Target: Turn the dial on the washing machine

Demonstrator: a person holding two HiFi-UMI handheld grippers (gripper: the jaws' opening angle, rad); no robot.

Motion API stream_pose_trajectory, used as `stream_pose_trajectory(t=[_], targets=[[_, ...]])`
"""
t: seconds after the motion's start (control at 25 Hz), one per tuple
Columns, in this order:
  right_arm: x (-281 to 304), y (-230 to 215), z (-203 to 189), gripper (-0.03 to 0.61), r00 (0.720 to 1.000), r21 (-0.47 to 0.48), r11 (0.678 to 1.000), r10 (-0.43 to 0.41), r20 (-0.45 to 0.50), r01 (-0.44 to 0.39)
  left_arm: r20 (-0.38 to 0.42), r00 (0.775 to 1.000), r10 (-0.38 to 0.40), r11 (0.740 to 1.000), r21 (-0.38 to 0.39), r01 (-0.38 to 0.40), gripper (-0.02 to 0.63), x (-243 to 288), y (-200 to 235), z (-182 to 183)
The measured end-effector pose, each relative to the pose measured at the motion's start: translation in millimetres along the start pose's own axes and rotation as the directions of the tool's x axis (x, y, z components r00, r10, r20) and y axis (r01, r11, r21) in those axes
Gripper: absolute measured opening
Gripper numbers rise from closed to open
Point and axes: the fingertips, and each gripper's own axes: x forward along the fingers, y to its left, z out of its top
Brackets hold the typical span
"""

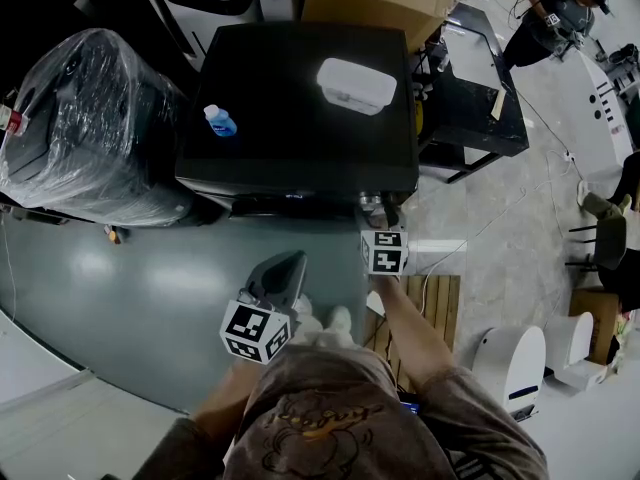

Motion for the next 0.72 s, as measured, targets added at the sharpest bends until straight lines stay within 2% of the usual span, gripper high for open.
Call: stream_pose_trajectory(t=[0.12, 0.24, 0.52, 0.72], targets=[[0.6, 0.7, -2.1, 0.265, 1.000, 0.035, 0.999, 0.011, -0.003, -0.011, 0.000, 1.000, 0.003, 1.000, -0.002, -0.003, -0.008, 0.0, 1.1, 0.0], [1.7, -0.3, -4.0, 0.262, 1.000, 0.137, 0.990, 0.025, 0.010, -0.026, 0.001, 1.000, 0.002, 1.000, -0.002, -0.002, -0.008, 0.6, 0.8, 0.4], [1.0, -3.4, -5.1, 0.264, 0.990, 0.375, 0.917, 0.112, 0.086, -0.136, -0.002, 1.000, 0.002, 1.000, -0.004, -0.002, -0.008, -0.2, -0.3, -1.3], [1.6, -3.7, -5.4, 0.264, 0.986, 0.422, 0.893, 0.122, 0.110, -0.158, -0.003, 1.000, -0.004, 1.000, -0.001, 0.004, -0.008, 0.0, -1.9, -1.2]])
